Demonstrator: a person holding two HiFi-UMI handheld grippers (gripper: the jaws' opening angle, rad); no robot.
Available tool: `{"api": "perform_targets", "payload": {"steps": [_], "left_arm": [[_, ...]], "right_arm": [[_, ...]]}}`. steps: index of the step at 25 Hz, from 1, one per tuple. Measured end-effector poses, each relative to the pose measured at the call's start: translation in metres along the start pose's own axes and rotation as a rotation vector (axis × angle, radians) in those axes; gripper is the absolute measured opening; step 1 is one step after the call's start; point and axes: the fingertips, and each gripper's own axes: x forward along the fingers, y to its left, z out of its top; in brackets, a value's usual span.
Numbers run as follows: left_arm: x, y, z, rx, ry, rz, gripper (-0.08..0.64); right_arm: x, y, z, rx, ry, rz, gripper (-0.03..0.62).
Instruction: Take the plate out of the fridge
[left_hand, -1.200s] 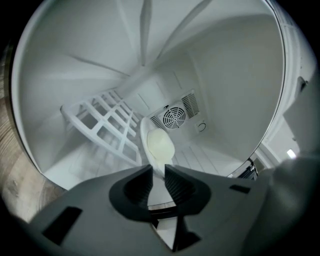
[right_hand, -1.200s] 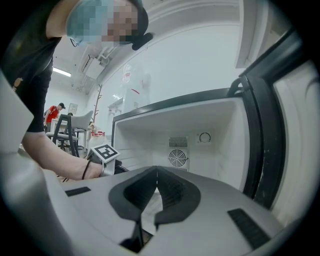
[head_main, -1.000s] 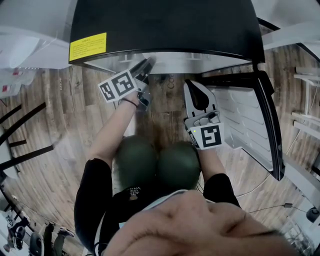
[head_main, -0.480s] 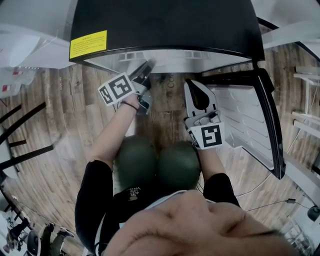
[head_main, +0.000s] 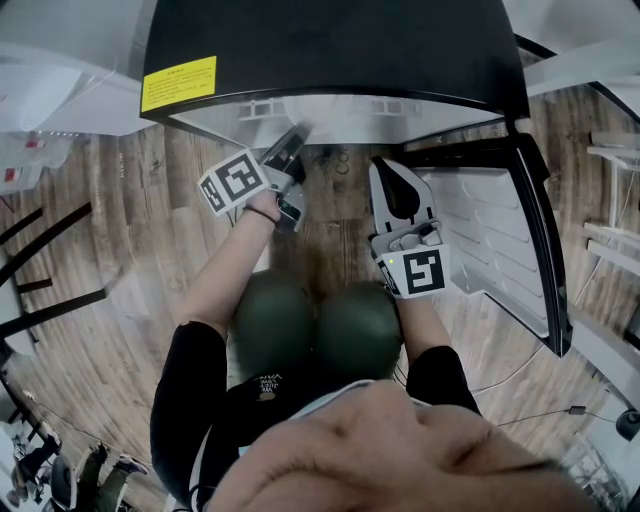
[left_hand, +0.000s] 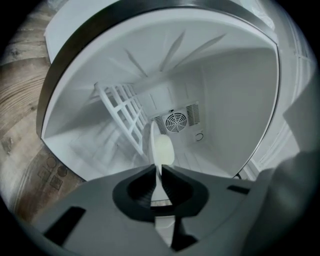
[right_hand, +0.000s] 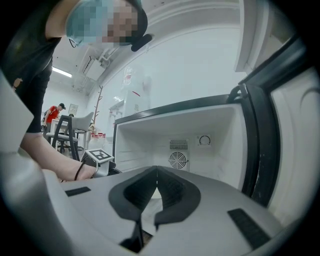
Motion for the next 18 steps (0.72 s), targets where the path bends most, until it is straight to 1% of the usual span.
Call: {"api": "perform_targets", "payload": {"steps": [4,10,18], "left_arm": [[-0.0001,0.0025,-0.0008,-0.016,-0.002,-0.007,0.038],[0.0022,0.0022,-0.0008,0.004,0.004,-0.021,0.041],[0.0065,0.0019,0.0004,-0.012,0.002,-0.036,0.041]], "right_arm": [[0.0,-0.0008,0.0,0.003,-0.005,-0.004,0.011],[0.0011,0.0,-0.0021,0.004,0.002,-0.002,0.011],[0.0007,-0.0012,-0.0034,0.003,0.006,-0.005,0.011]]}}
